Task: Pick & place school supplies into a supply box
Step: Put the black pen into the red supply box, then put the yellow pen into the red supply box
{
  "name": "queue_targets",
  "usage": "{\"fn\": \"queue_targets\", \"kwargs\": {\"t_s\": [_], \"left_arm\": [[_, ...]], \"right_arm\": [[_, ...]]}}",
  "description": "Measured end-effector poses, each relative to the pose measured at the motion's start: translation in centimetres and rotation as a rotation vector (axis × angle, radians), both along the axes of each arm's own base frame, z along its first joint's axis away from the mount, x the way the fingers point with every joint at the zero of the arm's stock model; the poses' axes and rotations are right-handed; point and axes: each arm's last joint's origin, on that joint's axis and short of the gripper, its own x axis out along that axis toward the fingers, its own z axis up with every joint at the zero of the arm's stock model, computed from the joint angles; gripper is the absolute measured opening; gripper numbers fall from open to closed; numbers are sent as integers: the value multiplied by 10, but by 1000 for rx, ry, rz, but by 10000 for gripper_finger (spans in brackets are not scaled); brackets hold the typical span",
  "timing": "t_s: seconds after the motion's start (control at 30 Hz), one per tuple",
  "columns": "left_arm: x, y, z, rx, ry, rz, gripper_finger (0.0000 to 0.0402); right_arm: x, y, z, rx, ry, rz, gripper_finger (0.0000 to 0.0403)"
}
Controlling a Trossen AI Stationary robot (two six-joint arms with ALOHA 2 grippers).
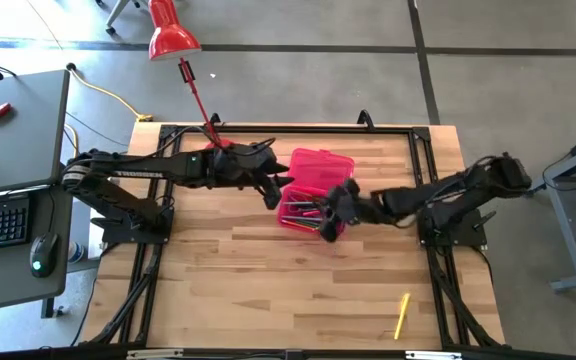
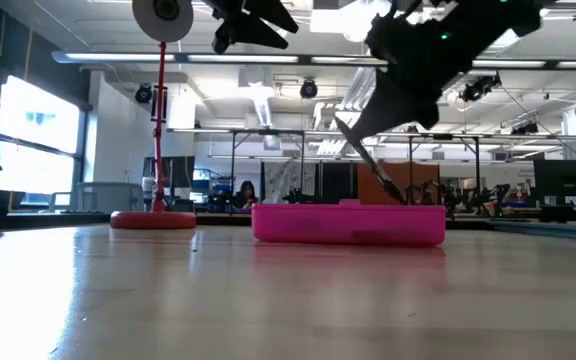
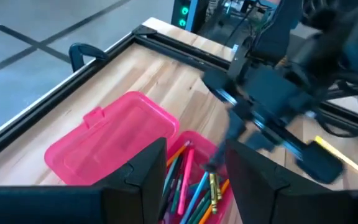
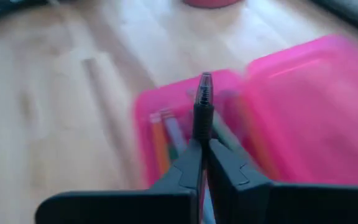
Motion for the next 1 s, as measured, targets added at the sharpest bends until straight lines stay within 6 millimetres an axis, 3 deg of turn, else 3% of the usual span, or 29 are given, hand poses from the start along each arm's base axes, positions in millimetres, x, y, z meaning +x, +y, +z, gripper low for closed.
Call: {"fn": "queue_targets", "kwargs": {"t_s": [0.2,0.37,0.63,0.73,0.87,1.0], "left_arm": [[2,0,-6,-3,42,0,195],[0,0,-9,-4,76,1,195],[-1,0,-10,-5,86,1,195],[-1,0,-10,-6,88,0,195],[-1,0,-11,-7,97,-1,195],[-2,0,-12,-14,119,-3,195]], "right_arm": [[14,-28,-4,-50,261,46,0],[29,-30,0,39,259,132,0],[37,-29,10,5,265,206,0],[37,-16,17,35,269,379,0],[29,21,29,87,232,669,0],[9,62,42,121,210,833,0]]}}
